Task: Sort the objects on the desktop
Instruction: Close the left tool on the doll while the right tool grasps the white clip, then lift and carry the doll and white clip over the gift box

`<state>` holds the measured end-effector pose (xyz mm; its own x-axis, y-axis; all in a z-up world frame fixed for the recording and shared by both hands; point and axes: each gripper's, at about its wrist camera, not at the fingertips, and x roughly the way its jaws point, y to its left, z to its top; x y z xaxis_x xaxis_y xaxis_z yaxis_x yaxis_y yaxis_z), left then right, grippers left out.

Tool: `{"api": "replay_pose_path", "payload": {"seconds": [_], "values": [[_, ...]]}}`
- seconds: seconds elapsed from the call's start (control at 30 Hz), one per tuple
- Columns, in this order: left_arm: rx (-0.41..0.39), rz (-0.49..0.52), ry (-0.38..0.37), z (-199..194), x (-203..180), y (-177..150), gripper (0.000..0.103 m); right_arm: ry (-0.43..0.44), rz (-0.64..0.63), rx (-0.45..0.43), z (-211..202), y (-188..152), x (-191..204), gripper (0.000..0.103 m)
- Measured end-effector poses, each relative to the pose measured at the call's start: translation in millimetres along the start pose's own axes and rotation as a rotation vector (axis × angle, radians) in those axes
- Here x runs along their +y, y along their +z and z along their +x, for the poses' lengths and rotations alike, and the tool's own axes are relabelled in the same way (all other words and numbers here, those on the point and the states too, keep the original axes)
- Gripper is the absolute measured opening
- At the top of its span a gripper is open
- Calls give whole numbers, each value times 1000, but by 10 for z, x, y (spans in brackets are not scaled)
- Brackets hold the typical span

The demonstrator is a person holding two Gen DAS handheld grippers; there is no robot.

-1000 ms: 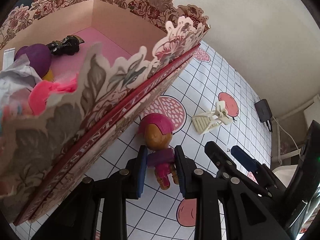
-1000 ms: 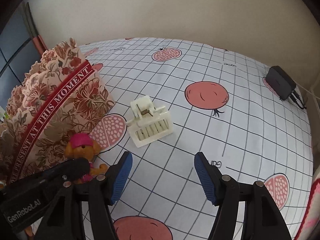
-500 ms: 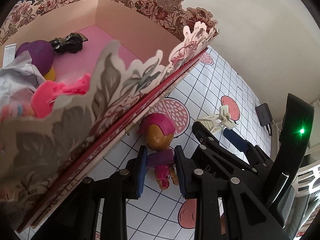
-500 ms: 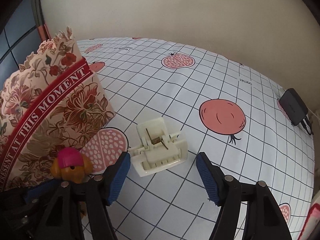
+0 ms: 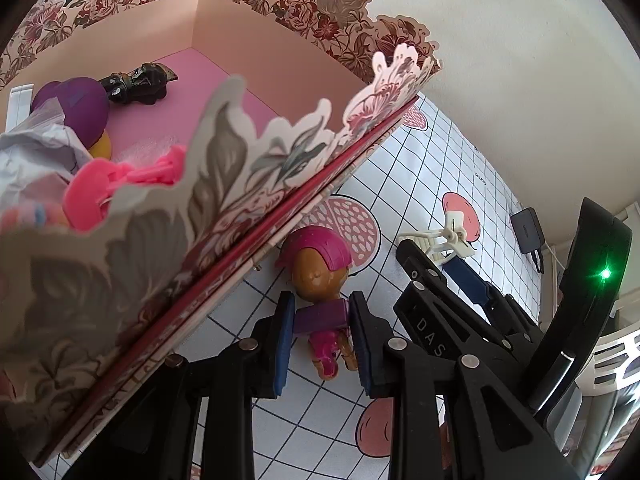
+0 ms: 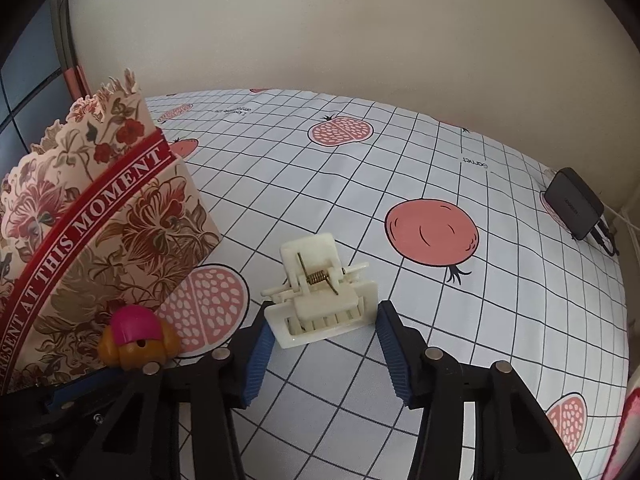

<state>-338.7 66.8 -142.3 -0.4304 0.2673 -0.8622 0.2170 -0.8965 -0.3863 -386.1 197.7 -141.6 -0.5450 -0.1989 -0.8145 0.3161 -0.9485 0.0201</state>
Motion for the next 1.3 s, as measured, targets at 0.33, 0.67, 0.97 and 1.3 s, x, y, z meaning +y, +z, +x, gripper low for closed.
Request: {"api": "replay_pose_path", "payload": {"seconds": [0.33,0.67,0.97,1.3], "values": [[9,-19,-8,-104,111,-40,29,-14,186,-22,-214,-226,-83,53],[52,-38,-23,-259,248,-68,29,1,375,12,-488,-500,-165,53],[87,-39,-30,-346,275,-115,29,-11,510,5,-902,-609,-202,53],[62,29,-18,-555,144,-178,29,-5,549,-54,-1362,-523,-288,53]]}}
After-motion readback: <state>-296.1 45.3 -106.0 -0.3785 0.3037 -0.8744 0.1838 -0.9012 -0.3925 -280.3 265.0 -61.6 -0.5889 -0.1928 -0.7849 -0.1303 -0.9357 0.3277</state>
